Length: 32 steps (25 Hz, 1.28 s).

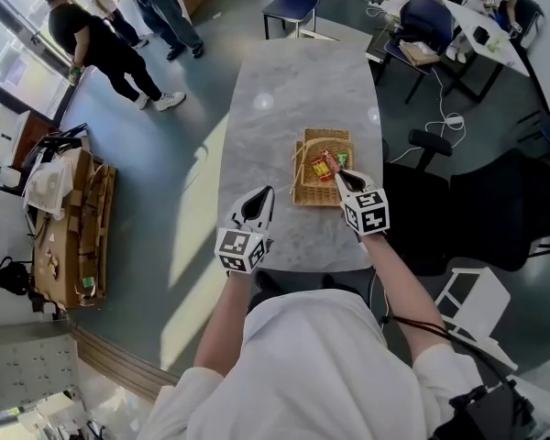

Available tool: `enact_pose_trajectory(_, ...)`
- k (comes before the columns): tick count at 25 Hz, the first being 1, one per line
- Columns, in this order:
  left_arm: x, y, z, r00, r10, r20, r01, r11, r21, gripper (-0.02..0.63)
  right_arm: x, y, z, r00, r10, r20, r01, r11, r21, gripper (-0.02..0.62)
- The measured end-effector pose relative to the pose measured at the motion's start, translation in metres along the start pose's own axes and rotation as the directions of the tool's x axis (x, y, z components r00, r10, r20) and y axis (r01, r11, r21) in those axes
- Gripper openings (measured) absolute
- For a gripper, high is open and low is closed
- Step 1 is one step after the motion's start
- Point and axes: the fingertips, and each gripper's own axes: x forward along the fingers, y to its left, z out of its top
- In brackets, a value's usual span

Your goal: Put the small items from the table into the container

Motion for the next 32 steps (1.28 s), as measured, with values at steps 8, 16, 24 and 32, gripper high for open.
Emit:
enact_pose_trajectory(8,-0.038,-0.047,-0.006,0.995,0.093,0.027,-0.093,0.996,-0.008,0.007,-0.062,0.022,-0.011,0.992,0.104,0.068,-0.099,0.992,-0.074,0.012)
enact_pose_trajectory(16,-0.094,-0.061,-0.015,0.995,0.101,0.025,-0.101,0.995,-0.012,0.006,-0.096,0.066,-0.02,0.988,0.115,0.104,-0.104,0.989,-0.101,0.012)
enact_pose_trajectory(24,-0.145,-0.076,-0.001,0.996,0.056,0.072,-0.057,0.998,0.015,0.006,-0.146,0.107,-0.022,0.983,0.064,0.173,-0.055,0.997,-0.059,0.012)
enact_pose_trajectory(32,-0.231,-0.089,-0.011,0.999,-0.007,0.054,0.005,0.999,0.033,0.006,-0.209,0.177,-0.051,0.98,0.011,0.197,-0.005,0.999,-0.034,0.012)
